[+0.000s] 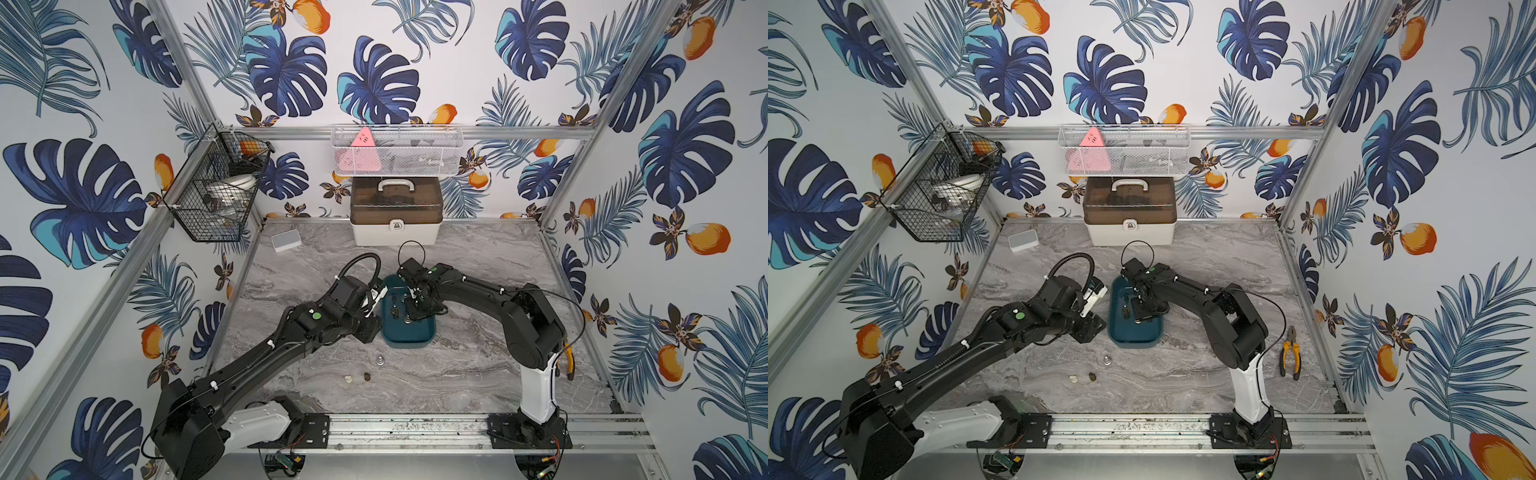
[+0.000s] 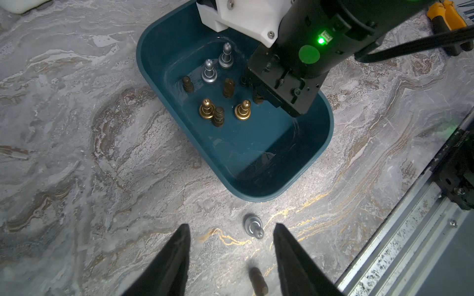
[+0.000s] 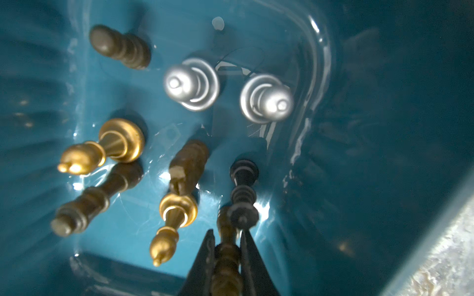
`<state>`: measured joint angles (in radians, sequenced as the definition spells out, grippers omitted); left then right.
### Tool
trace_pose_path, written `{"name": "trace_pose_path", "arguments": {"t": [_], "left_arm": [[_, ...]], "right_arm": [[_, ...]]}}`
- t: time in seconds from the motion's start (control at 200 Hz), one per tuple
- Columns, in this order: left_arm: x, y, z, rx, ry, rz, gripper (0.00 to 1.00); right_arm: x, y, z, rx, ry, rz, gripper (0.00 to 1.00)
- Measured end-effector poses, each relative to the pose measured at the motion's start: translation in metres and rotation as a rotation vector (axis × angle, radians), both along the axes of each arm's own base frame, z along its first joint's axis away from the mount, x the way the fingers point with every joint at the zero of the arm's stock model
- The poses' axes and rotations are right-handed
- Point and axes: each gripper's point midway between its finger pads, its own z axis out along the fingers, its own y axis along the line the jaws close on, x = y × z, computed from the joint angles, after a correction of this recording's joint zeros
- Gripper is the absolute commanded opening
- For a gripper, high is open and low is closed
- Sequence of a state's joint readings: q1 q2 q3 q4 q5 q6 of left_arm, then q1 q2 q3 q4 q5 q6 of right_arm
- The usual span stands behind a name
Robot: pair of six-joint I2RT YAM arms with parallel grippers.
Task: Put the chess pieces into the storage box
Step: Place the chess piece in the storage box.
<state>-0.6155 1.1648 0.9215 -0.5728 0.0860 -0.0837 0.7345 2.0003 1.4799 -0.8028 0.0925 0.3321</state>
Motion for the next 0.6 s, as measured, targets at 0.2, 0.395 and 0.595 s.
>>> {"name": "trace_pose_path", "arguments": {"t": [0.2, 0.395, 0.595], "left_arm": [[-0.0002, 0.0003, 0.0014, -0.003, -0.004, 0.000, 0.56], [-0.0002, 0.0003, 0.0014, -0.003, -0.004, 0.000, 0.56], [-0.0002, 0.0003, 0.0014, -0.003, -0.004, 0.000, 0.56]], "right_arm": [[-0.0006, -0.0004, -0.0006, -0.004, 0.000, 0.001, 0.23], [-0.0009, -0.0004, -0.0020, -0.012, -0.003, 0.003, 0.27], [0.0008, 0.0015, 0.0010, -0.016, -0.017, 0.007, 0.34]]}}
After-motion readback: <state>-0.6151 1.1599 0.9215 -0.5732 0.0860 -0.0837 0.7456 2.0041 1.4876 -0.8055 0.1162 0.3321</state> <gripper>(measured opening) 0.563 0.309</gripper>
